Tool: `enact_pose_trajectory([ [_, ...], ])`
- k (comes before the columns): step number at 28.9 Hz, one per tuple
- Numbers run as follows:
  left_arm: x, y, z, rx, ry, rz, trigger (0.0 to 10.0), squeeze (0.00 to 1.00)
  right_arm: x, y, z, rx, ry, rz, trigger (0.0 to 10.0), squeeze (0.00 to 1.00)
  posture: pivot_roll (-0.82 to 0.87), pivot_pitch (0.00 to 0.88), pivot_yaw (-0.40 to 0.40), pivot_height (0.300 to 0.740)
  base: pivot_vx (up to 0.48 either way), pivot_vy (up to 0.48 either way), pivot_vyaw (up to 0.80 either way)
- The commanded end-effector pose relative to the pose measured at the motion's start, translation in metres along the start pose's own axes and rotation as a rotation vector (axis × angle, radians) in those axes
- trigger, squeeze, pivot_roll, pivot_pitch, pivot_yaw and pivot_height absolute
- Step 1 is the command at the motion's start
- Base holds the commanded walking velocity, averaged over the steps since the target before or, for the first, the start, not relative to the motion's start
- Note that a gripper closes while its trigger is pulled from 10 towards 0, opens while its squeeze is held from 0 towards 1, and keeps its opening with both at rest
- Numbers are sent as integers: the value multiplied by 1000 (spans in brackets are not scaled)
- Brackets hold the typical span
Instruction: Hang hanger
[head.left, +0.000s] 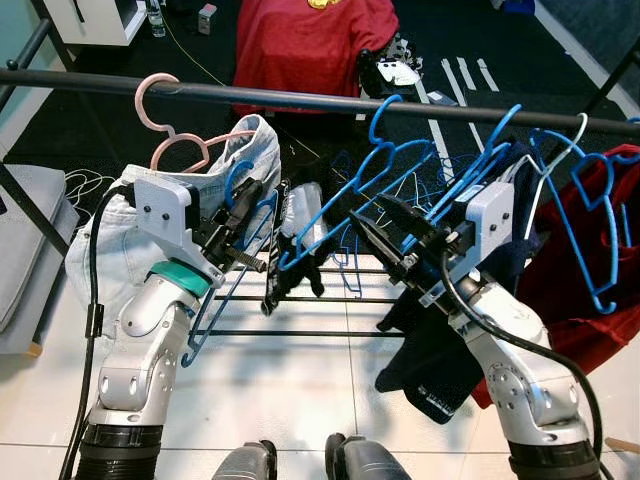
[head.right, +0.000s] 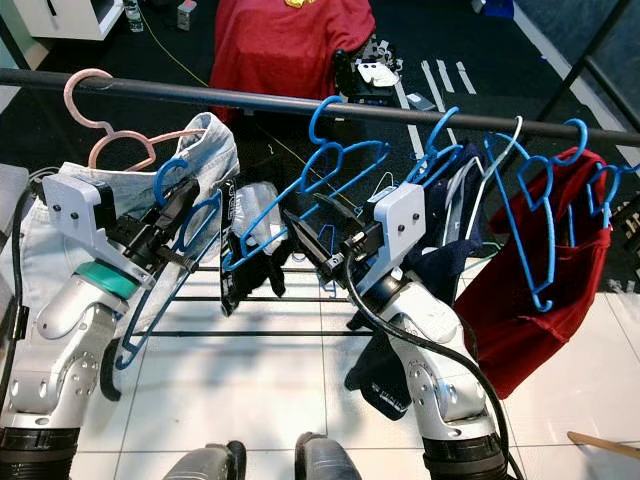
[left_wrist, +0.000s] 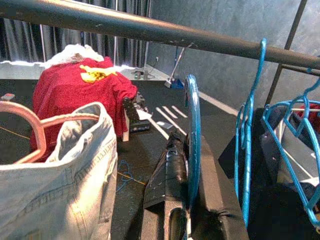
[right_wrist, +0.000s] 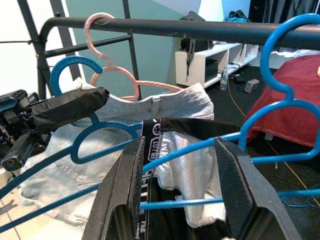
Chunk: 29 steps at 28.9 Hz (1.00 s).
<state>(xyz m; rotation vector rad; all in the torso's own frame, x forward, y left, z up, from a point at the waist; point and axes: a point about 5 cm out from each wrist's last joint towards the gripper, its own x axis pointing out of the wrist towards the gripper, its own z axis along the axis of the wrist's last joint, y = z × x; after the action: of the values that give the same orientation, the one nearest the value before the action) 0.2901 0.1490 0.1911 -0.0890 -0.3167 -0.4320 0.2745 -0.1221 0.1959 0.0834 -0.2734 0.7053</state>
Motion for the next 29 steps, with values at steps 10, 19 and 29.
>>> enact_pose_trajectory([
  [10,0,2,-1,7,5,7,10000,0,0,1,-4,-8,10,-2,10000,0,-95,44,1,740,-285,0,0],
  [19,0,2,-1,9,6,6,10000,0,0,1,-4,-9,7,-3,10000,0,-94,42,3,740,-294,0,0],
  [29,1,0,0,0,3,-15,10000,0,1,-3,-2,-46,7,-7,10000,0,-95,42,6,740,-291,0,0],
])
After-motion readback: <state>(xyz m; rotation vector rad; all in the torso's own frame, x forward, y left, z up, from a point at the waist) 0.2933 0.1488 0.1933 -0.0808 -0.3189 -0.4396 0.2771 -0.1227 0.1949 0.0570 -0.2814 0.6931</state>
